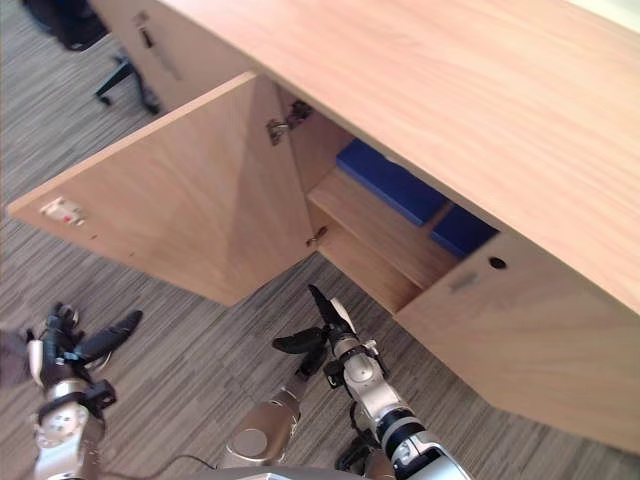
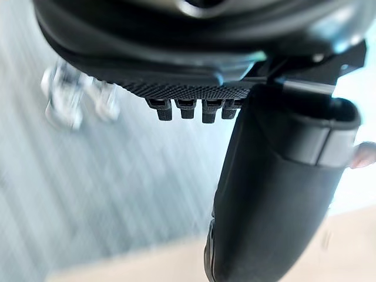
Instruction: Walk over to the cabinet, pick up the folder, carry it to the office cabinet, place the folder inside the office cabinet, then close the office cabinet door
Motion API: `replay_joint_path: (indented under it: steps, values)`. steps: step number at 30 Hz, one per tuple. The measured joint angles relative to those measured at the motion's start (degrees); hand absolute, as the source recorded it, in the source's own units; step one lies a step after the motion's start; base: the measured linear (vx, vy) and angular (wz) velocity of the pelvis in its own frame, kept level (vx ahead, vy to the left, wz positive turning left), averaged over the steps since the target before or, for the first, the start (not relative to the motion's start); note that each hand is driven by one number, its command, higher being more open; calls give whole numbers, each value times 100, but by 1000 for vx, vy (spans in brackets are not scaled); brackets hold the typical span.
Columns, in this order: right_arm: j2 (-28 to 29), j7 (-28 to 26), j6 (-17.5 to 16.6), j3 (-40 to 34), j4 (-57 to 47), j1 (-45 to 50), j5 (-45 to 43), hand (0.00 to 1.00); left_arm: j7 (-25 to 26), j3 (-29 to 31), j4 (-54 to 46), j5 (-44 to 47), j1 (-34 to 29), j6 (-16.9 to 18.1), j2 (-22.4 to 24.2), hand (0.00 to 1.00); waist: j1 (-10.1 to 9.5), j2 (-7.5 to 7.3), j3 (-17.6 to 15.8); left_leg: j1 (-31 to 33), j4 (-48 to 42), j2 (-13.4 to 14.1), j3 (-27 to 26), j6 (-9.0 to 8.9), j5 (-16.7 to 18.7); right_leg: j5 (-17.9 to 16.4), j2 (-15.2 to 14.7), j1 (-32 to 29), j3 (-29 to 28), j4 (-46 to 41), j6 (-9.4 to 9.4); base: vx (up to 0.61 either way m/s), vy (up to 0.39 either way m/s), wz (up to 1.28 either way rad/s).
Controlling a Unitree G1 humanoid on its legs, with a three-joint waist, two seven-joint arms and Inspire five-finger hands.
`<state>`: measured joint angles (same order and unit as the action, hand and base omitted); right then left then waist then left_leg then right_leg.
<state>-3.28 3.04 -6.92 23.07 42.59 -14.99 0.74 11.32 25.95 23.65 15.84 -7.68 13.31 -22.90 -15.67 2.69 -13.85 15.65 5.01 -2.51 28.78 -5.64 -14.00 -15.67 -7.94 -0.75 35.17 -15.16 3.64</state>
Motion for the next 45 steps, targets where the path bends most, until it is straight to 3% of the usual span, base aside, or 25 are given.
replay_joint_path:
  steps: [3, 7, 9, 10, 15, 18, 24, 27, 29, 33, 38, 40, 41, 43, 45]
  values:
    - [-152, 7, 0, -2, 74, -19, -64, 100, 51, 21, -137, -4, 40, 23, -415, 100, -36, -75, 15, 52, 2, 29, 11, -48, -4, -23, 63, -56, -34, -7, -21, -71, -54, -3]
    - [-270, -43, -1, -4, 92, 109, -125, 100, 53, -61, -141, -14, 516, 29, -1317, 100, 13, -395, 41, 182, 3, 161, -9, -108, 15, -68, 154, -257, -106, -124, -99, -88, -41, -10]
    - [-304, -67, -3, -19, 87, 202, -190, 100, 53, -183, -140, -34, 702, 44, -1588, 100, 69, -487, 46, 202, 4, 195, -49, -111, 16, -88, 159, -335, -171, -210, -127, -134, -43, -23]
    - [-477, -116, -10, -37, -77, 497, -359, 100, 50, -514, -95, -355, 1091, 69, -1790, 100, 257, -550, 58, 291, 29, 251, -183, -87, -2, -120, 171, -548, -311, -367, -137, -162, -37, -29]
    - [-500, -202, -21, -244, -225, 806, -356, 100, 53, -797, -55, -576, 1315, 63, -1793, 100, 328, -689, 83, 362, 2, 231, -235, -40, -27, -201, 112, -697, -342, -533, -145, -23, -27, -6]
    - [-443, -177, -38, -570, -247, 1017, -349, 100, 303, -841, -132, -578, 1346, 17, -1673, 100, 384, -759, 122, 381, 2, 207, -246, -40, -84, -231, 78, -733, -361, -589, -148, 8, -14, 3]
    - [-421, -152, -30, -824, -224, 1331, -336, 100, 450, -559, -1344, -374, 366, -4, -650, 100, 399, -893, 210, 204, 20, 249, -583, 131, -18, -180, 61, -724, -694, -585, -151, -62, 25, -23]
    - [-287, -187, 7, -933, -153, 1486, -330, 100, 452, -603, -1810, -331, -86, 215, 1, 100, 404, -889, 213, 50, 32, 374, -764, 140, -23, -35, 122, -515, -752, -379, -155, -72, 27, -15]
    - [-219, -214, 9, -997, -127, 1631, -311, 100, 451, -760, -2010, -264, -371, 396, 518, 100, 415, -835, 248, -31, 34, 415, -926, 139, -18, 46, 152, -422, -811, -266, -132, -89, 25, -13]
    - [-167, -230, 49, -1240, -31, 1795, -279, 100, 447, -1385, -2206, -124, -866, 616, 1097, 100, 449, -630, 324, -14, 31, 478, -1344, 139, 2, 74, 157, -399, -870, -150, -52, -95, 47, 2]
    - [1, -58, 62, -1668, 77, 1914, -283, 100, 435, -2268, -1644, 67, -1392, 469, 1727, 100, 709, -420, 338, -58, 8, 385, -2123, 201, 36, 185, 9, -410, -1362, -34, 133, -17, 95, -4]
    - [110, -32, 59, -1793, 138, 1952, -287, 100, 435, -2491, -1411, 110, -1432, 384, 1838, 100, 889, -458, 321, -38, -38, 223, -2311, 105, 125, 213, -95, -461, -1672, 21, 132, 19, 128, 1]
    - [132, -2, 58, -1888, 192, 1936, -294, 100, 442, -2613, -1185, 115, -1433, 244, 1913, 100, 974, -440, 323, -50, -397, 159, -2506, 429, 236, 237, -218, -506, -1802, -3, 174, 53, 138, -22]
    - [138, 39, 61, -1913, 287, 1912, -308, 100, 474, -2756, -1124, 133, -1418, -21, 1926, 100, 1118, -402, 315, -313, -12, 142, -2760, 419, 152, 320, -191, -551, -2228, 15, 192, 43, 72, -55]
    - [234, 63, 65, -1932, 307, 1916, -314, 100, 477, -3079, -853, 93, -1418, -175, 1917, 100, 1389, -405, 312, -379, 13, 120, -3087, 440, 182, 416, -154, -654, -2659, 100, 121, -23, 86, -77]
